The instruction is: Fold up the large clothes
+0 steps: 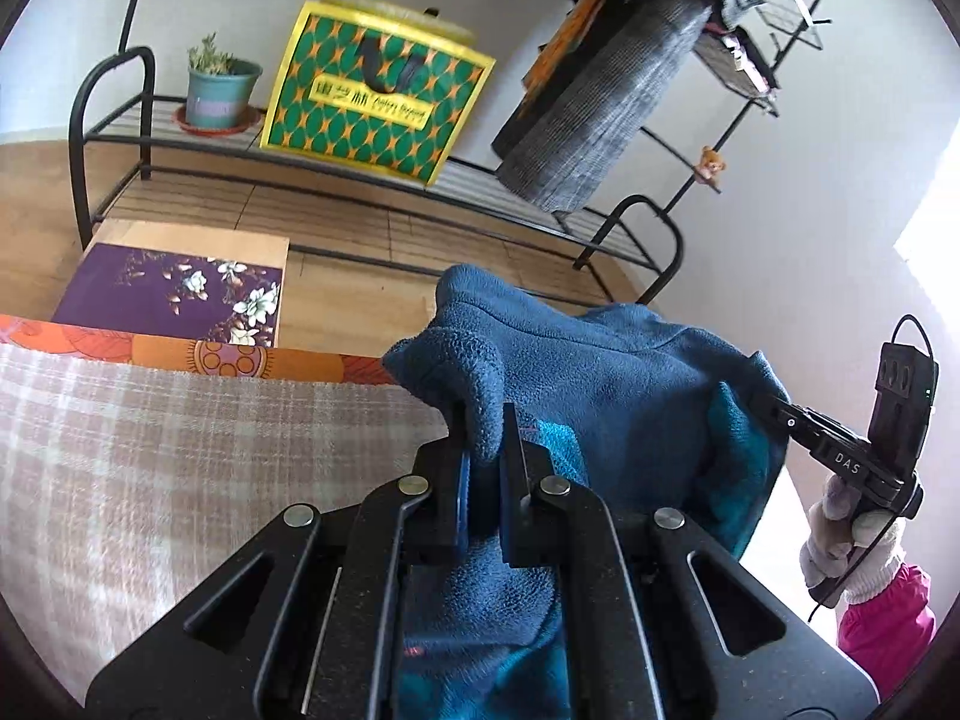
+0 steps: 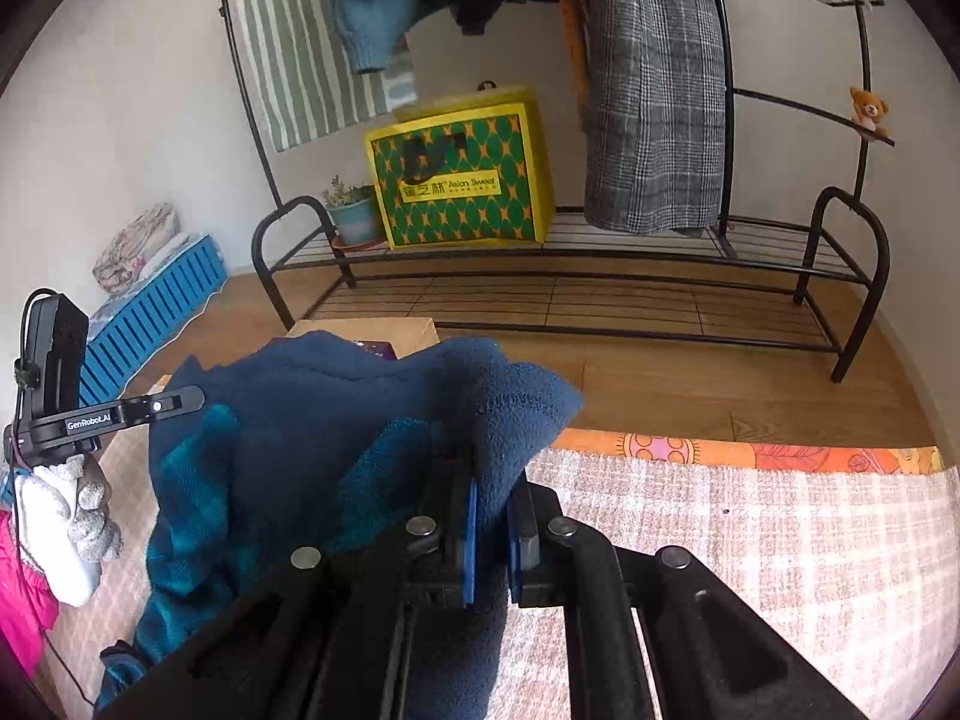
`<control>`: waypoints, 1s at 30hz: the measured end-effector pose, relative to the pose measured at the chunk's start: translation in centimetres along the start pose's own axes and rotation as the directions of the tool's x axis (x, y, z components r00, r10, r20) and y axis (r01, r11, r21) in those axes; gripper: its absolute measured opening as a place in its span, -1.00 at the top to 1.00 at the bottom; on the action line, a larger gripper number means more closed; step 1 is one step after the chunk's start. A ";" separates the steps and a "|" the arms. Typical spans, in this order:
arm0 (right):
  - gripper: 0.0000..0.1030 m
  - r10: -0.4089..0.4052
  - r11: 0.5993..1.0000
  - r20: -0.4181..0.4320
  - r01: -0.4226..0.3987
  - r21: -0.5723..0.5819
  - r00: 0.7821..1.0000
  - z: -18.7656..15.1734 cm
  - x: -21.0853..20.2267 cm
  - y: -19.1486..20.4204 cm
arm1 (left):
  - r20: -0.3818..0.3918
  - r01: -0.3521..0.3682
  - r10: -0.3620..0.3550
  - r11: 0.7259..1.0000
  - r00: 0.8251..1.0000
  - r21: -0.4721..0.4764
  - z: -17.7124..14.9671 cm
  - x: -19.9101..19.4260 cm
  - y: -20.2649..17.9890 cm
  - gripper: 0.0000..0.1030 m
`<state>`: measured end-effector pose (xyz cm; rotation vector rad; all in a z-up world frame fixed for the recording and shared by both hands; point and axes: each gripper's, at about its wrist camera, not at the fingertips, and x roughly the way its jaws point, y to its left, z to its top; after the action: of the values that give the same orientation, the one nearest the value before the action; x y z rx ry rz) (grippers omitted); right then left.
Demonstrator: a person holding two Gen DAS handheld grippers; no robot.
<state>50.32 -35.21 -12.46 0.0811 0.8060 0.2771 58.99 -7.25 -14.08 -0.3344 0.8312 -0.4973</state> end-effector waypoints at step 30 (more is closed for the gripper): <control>0.87 -0.035 0.996 -0.044 0.031 -0.088 0.998 -21.5 -20.9 10.9 | -0.087 -0.025 0.045 0.974 0.995 0.224 -23.7 -20.0 -9.1 0.91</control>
<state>18.76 -31.16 -10.76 -0.0203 0.8387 0.2836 26.75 -6.12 -12.44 -0.0909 0.8598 -0.5705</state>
